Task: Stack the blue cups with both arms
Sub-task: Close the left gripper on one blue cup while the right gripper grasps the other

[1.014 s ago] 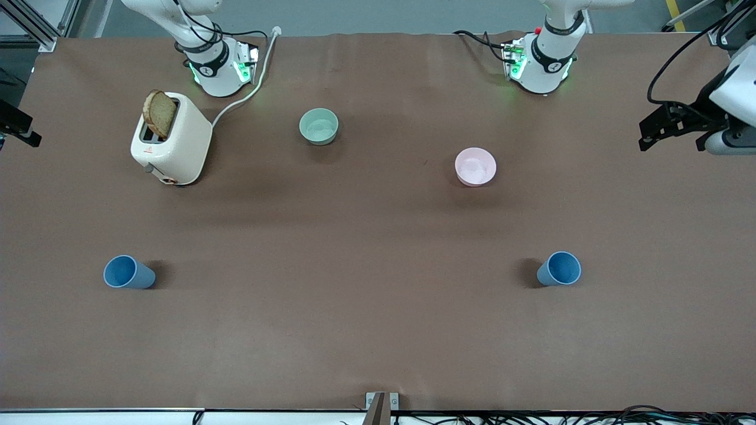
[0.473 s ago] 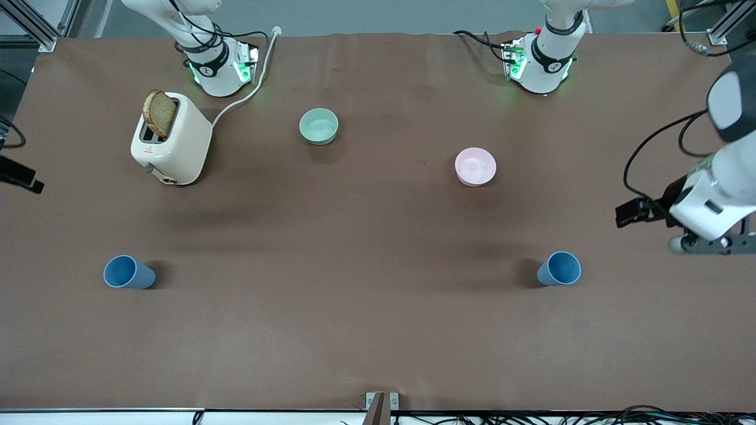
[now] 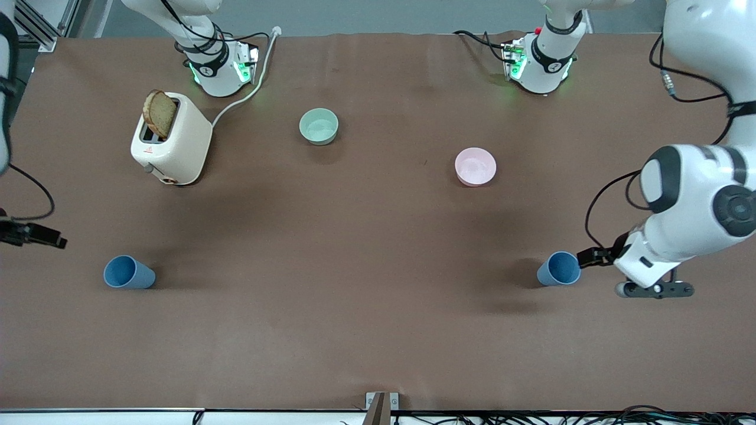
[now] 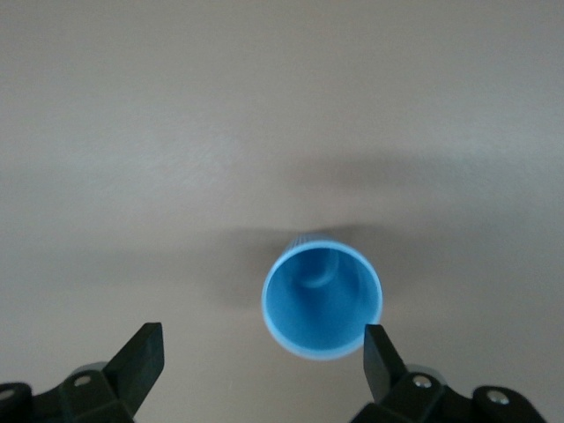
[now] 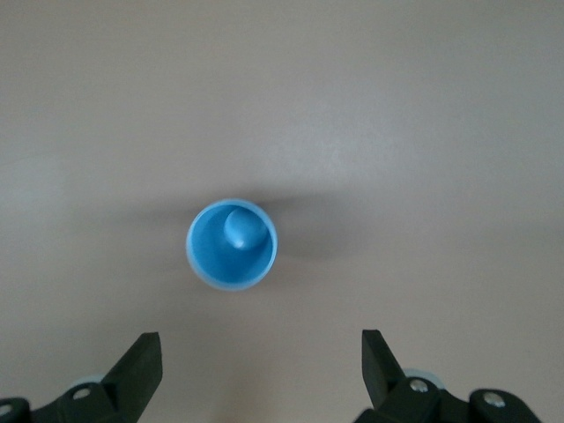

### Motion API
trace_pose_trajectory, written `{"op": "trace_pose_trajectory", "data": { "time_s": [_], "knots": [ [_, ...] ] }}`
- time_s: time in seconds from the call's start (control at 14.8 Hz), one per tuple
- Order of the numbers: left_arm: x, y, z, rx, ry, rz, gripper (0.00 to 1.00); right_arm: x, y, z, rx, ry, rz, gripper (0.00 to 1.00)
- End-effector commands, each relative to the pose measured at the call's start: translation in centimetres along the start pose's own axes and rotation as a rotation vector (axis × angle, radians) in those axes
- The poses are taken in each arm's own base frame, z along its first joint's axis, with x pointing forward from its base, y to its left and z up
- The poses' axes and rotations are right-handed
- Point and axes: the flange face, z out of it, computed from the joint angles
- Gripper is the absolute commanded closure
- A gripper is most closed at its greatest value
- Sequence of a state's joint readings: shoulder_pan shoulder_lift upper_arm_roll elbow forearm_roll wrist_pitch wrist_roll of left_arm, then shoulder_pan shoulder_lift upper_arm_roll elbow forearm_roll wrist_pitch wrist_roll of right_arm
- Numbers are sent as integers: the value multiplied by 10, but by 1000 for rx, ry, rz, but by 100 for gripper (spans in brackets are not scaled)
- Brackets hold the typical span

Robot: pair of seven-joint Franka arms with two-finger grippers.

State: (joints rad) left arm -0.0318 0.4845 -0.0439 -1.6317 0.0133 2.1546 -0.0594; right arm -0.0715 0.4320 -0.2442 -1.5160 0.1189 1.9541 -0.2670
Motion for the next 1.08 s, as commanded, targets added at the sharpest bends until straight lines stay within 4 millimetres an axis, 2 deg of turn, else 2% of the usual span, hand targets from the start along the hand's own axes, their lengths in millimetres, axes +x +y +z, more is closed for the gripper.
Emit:
{"op": "trace_pose_trajectory", "data": {
  "time_s": [0.0, 0.14, 0.2, 0.41, 0.54, 0.61, 0.68, 0.74, 0.81, 0.88, 0.95, 1.01],
  "knots": [
    [-1, 4, 24, -8, 25, 2, 4, 9, 1, 30, 6, -20, -22, 0],
    [0, 3, 46, -9, 32, 1, 11, 14, 6, 71, 0, -44, -16, 0],
    [-2, 2, 57, -9, 24, -2, 19, 17, 8, 90, 2, -42, -12, 0],
    [-9, -4, 75, -7, -5, -8, 55, 18, 7, 134, 89, -51, -44, 1],
    [-13, -3, 79, -9, -16, -9, 80, 20, 3, 144, 112, -42, -53, 8],
    [-13, -5, 81, -8, -19, -12, 91, 21, 5, 145, 108, -32, -52, 17],
    [-14, -3, 83, -9, -22, -12, 99, 21, 5, 145, 108, -29, -50, 35],
    [-15, -3, 80, -9, -21, -24, 100, 20, 6, 146, 109, -30, -48, 59],
    [-14, 0, 75, -9, -18, -35, 100, 21, 6, 146, 110, -28, -47, 79],
    [-12, 5, 63, -15, -3, -67, 100, 20, 5, 146, 112, -32, -47, 88],
    [-11, 16, 47, -18, 16, -88, 100, 20, 5, 146, 112, -34, -48, 92],
    [-16, 42, 31, -25, 1, -81, 100, 19, 5, 148, 113, -36, -47, 94]
  ]
}}
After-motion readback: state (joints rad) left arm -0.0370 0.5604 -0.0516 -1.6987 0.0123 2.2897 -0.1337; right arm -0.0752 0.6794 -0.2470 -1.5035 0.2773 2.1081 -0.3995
